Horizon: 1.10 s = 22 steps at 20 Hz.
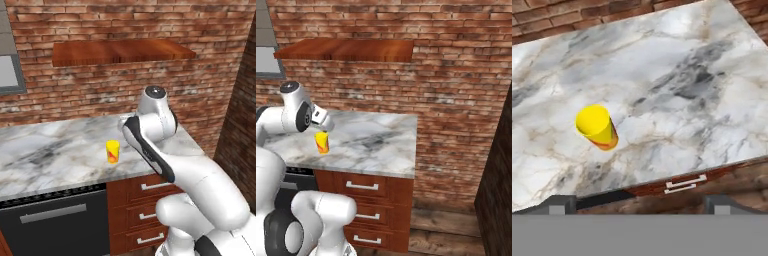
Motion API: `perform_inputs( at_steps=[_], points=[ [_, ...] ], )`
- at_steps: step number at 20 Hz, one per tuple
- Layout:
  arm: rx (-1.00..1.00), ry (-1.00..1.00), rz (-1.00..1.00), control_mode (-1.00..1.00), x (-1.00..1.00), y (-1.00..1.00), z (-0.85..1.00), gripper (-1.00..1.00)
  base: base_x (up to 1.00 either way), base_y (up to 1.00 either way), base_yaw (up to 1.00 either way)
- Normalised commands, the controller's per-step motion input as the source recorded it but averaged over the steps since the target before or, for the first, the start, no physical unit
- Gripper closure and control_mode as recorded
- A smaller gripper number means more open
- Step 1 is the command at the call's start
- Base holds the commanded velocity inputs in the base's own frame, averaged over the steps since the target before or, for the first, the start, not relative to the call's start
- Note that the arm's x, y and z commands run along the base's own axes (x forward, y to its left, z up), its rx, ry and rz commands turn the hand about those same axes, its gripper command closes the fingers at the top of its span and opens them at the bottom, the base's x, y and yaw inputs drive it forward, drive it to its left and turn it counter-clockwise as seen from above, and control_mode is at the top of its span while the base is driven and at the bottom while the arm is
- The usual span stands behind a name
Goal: Place the pitcher and cup on the dining counter for serving.
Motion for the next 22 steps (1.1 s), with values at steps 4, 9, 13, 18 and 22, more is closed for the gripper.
perform_inputs(
  at_steps=[4,9,13,18,22],
  points=[
    [0.0,0.28,0.0,-1.0,0.8,0.0,-0.22,-1.0,0.0,0.0,0.0],
    [0.0,0.24,0.0,-1.0,0.37,0.0,-0.18,-1.0,0.0,0.0,0.0],
    [0.0,0.21,0.0,-1.0,0.36,0.03,-0.57,-1.0,0.0,0.0,0.0],
    [0.0,0.15,0.0,-1.0,0.25,0.17,-0.61,-1.0,0.0,0.0,0.0],
    [0.0,0.06,0.0,-1.0,0.35,0.2,-0.48,-1.0,0.0,0.0,0.0]
  ],
)
